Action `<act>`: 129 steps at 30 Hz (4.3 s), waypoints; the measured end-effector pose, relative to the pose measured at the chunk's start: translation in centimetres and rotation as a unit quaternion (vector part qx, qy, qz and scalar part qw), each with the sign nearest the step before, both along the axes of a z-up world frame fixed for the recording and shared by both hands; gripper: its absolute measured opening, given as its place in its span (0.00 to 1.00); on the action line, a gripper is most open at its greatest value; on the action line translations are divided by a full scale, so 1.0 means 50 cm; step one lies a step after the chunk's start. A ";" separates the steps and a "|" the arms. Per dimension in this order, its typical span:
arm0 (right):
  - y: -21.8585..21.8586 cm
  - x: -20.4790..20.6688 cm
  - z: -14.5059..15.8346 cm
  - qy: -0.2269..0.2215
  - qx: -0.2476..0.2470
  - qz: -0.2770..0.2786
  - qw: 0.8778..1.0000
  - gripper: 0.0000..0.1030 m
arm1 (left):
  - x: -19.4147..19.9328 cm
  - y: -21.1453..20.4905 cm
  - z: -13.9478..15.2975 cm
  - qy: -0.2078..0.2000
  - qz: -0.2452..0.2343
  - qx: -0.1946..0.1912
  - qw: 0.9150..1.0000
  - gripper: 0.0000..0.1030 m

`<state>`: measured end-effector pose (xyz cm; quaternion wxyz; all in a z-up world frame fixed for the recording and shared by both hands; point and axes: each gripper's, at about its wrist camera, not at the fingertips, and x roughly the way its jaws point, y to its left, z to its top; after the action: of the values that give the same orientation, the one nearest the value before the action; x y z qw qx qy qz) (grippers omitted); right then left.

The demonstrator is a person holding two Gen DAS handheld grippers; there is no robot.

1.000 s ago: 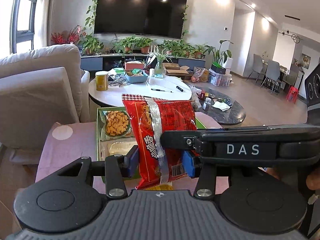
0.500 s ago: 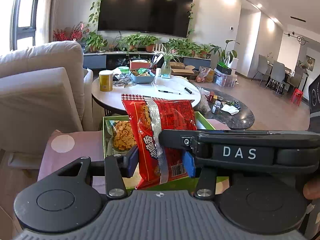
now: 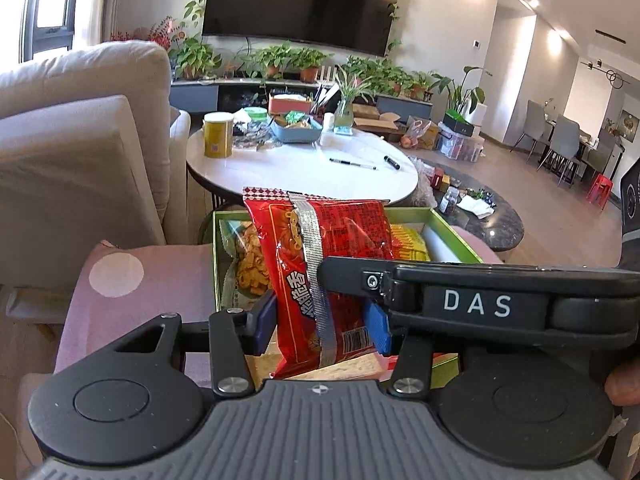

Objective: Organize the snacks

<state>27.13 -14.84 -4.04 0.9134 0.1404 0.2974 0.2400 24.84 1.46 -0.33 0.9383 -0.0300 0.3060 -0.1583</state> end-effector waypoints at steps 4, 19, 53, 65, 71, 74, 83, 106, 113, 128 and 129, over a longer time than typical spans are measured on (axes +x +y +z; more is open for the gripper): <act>0.003 0.013 -0.019 0.012 -0.003 0.001 1.000 0.42 | 0.014 0.002 -0.018 0.013 0.000 0.001 1.000 0.42; 0.016 0.026 -0.079 0.071 -0.011 0.010 0.997 0.42 | 0.026 0.012 -0.079 0.057 0.003 0.004 0.998 0.48; -0.041 -0.096 -0.032 0.032 -0.013 0.010 0.999 0.47 | -0.134 0.007 -0.029 0.009 0.003 0.039 0.999 0.74; -0.050 -0.202 -0.049 0.026 -0.025 0.027 0.999 0.47 | -0.367 0.029 -0.073 0.001 0.064 0.059 0.996 0.77; -0.057 -0.258 -0.063 0.026 -0.035 0.035 0.998 0.47 | -0.453 0.050 -0.071 -0.013 0.110 0.032 0.993 0.81; -0.060 -0.282 -0.067 0.022 -0.039 0.035 0.998 0.48 | -0.492 0.048 -0.071 -0.026 0.126 0.037 0.991 0.82; -0.056 -0.338 -0.084 0.016 -0.056 0.049 0.997 0.51 | -0.555 0.018 -0.100 -0.016 0.117 0.062 0.991 0.82; -0.127 -0.354 -0.123 0.030 -0.109 0.001 0.994 0.57 | -0.485 -0.013 -0.168 0.033 0.133 0.112 0.984 0.82; -0.122 -0.350 -0.132 0.045 -0.115 -0.001 0.992 0.57 | -0.471 -0.021 -0.171 0.038 0.119 0.122 0.985 0.81; -0.109 -0.320 -0.153 0.081 -0.120 -0.026 0.989 0.58 | -0.477 -0.016 -0.171 0.031 0.095 0.123 0.987 0.38; -0.111 -0.320 -0.151 0.081 -0.119 -0.028 0.989 0.58 | -0.477 -0.018 -0.171 0.031 0.092 0.121 0.988 0.34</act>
<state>11.13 -20.37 -11.61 0.9027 0.0585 0.3931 0.1649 0.99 0.54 -8.87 0.9358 0.0508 0.3474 -0.0320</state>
